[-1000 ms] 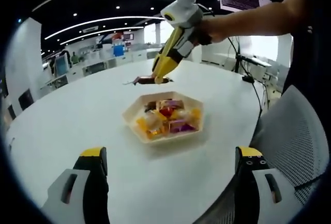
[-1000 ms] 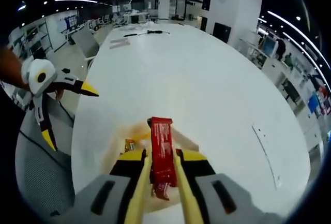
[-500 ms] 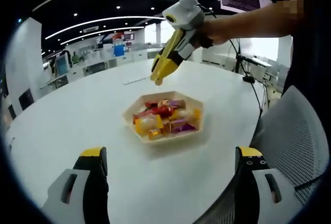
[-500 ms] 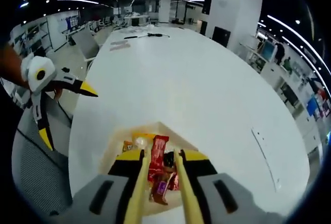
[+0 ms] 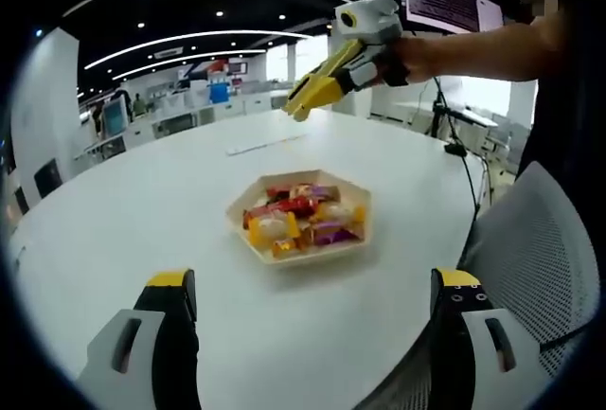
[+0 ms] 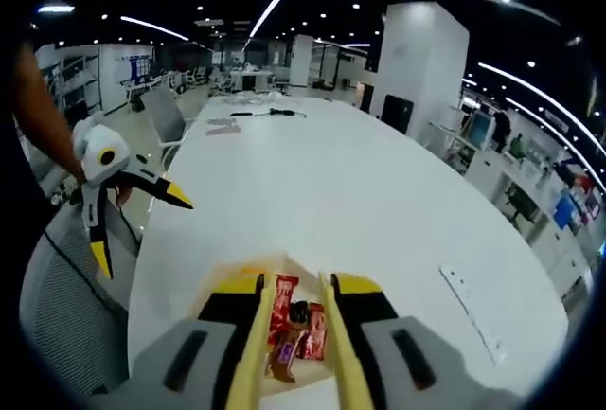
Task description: Place the target food into the container with the food tongs after gripping and lifting it, then release it inside without dropping or visibly crushing the food.
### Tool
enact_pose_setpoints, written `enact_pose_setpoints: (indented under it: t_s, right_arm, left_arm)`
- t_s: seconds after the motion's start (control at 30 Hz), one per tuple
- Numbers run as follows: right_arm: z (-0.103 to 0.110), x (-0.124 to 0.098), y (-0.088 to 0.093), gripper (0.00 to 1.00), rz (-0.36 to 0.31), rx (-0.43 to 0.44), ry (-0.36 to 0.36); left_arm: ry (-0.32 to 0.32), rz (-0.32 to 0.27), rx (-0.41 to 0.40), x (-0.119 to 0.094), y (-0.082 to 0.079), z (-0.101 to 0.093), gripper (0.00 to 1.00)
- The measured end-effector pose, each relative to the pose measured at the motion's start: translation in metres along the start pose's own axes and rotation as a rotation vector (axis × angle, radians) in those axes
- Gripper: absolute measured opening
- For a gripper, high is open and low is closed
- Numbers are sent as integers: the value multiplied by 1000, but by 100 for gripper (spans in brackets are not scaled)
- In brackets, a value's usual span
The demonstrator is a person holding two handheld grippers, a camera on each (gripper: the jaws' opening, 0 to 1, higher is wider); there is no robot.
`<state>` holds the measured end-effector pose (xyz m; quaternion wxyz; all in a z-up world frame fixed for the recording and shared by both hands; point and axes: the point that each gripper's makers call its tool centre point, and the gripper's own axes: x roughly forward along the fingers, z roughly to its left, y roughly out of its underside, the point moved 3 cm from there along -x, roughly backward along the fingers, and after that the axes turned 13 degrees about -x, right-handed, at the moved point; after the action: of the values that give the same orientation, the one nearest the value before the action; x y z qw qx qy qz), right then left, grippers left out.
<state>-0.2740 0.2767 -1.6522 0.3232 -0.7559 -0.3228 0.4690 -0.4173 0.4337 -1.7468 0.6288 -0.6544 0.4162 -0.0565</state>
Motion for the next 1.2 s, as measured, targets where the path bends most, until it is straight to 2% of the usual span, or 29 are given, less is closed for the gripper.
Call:
enact_pose_setpoints:
  t_s: [0.03,0.07,0.1,0.13,0.2,0.27,0.33,0.47,0.53,0.6,0.67,0.8,0.9,1.17,1.2]
  right_arm:
    - [0,-4,-1,27,-6,4,5]
    - [-1,-10,-3,27,-15,8,19]
    - [0,-13,-5,27,-33,16,23]
    - [0,-16,-7,27,-52,23,25]
    - [2,-24,-9,27,-63,27,23]
    - [8,-29,-12,27,-79,34,7]
    - [15,-33,-13,27,-83,23,-4]
    - [26,-41,-13,27,-95,26,-24]
    - [32,-45,-16,27,-110,23,-38]
    - [38,-48,-20,28,-131,11,-52]
    - [45,-51,-24,27,-172,20,-70]
    - [53,-55,-29,27,-196,16,-78]
    - [60,-60,-36,27,-227,15,-86]
    - [82,-61,-42,27,-290,18,-136]
    - [84,-60,-43,27,-296,20,-143]
  left_arm:
    - [3,-6,-2,-1,-1,1,100]
    - [54,11,-43,1,2,-4,100]
    - [84,56,-78,1,9,-7,99]
    - [90,71,-76,2,10,-7,99]
    - [137,65,-23,2,2,-14,96]
    - [188,32,29,1,-18,-23,97]
    - [195,17,53,1,-32,-24,99]
    - [231,5,78,-1,-63,-27,96]
    - [247,-38,98,-2,-84,-29,96]
    - [278,-51,107,-4,-101,-33,96]
    - [319,-39,124,-5,-111,-39,94]
    - [358,-27,218,-3,-126,-48,86]
    - [372,-33,237,-1,-136,-53,83]
    - [447,-4,303,9,-144,-72,66]
    - [468,16,310,11,-142,-77,64]
